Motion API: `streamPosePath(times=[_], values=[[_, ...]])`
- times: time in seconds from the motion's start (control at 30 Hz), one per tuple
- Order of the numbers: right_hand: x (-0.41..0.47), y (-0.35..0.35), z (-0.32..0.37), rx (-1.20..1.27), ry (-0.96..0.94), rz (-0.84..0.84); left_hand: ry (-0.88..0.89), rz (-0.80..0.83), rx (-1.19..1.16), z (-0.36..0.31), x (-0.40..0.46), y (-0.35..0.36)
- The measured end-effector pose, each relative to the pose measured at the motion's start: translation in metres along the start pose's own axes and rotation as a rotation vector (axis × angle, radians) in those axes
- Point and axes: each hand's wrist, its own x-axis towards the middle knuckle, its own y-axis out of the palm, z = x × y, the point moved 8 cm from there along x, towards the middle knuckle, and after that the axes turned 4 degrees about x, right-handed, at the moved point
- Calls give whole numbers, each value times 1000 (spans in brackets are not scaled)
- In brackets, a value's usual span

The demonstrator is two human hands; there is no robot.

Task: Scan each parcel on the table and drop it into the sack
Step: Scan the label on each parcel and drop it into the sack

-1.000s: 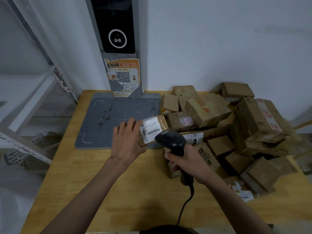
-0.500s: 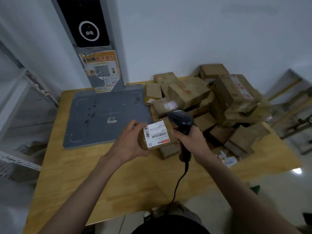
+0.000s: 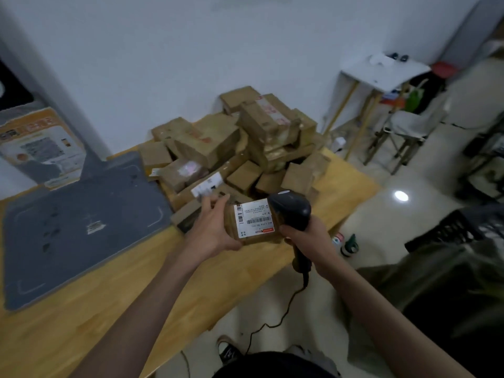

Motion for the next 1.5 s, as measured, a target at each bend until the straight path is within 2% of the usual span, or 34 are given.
streamPosePath(times=[0.43,0.67,0.87,1.17,1.33,1.5], values=[[-89,-232,-138,152,189,-269,188,216,-20,-207,-29,175],[-135,-321,-227,174,307,-417,96,327,-164,-280,-54,272],[-159,-365,-292,194,458,-507,129,447,-103,-329,-50,347],[-157,-432,-327,107,528,-571,275,659,40,-407,-28,442],[-143,-452,-332,84,584,-511,382,722,223,-424,-18,457],[-121,-449,-312,102,572,-445,430,678,351,-416,0,430]])
